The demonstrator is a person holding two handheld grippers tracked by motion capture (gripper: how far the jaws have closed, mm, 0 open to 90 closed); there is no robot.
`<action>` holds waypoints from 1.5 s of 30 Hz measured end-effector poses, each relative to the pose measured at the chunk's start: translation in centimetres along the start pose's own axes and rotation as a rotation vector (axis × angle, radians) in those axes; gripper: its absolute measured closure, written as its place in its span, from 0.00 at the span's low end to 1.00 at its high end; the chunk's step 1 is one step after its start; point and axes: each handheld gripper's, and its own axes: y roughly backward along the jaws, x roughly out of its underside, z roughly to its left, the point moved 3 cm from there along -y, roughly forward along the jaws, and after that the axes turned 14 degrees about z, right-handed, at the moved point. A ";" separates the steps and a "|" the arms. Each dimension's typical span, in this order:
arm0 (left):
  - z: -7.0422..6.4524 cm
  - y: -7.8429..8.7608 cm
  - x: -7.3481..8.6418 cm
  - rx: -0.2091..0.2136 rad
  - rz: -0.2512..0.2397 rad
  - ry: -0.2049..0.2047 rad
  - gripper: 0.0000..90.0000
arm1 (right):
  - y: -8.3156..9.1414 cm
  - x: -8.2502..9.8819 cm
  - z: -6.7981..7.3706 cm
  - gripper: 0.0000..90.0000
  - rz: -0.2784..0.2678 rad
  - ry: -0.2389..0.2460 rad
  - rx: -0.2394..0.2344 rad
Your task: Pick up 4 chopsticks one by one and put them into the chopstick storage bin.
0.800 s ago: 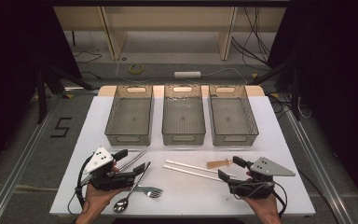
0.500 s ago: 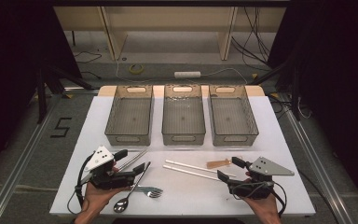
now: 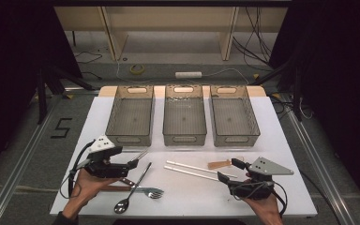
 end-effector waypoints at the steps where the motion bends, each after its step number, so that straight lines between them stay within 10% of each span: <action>1: 0.2 -0.1 -0.1 -0.004 0.028 -0.007 0.24 | -0.1 0.0 0.0 0.31 0.004 0.000 -0.007; 14: 3.9 -1.9 -0.7 -0.069 0.341 -0.011 0.35 | -0.3 0.0 0.2 0.32 0.023 0.004 -0.031; 45: 6.3 -3.3 3.3 -0.060 0.600 0.011 0.69 | -0.6 0.0 0.4 0.33 0.048 0.009 -0.041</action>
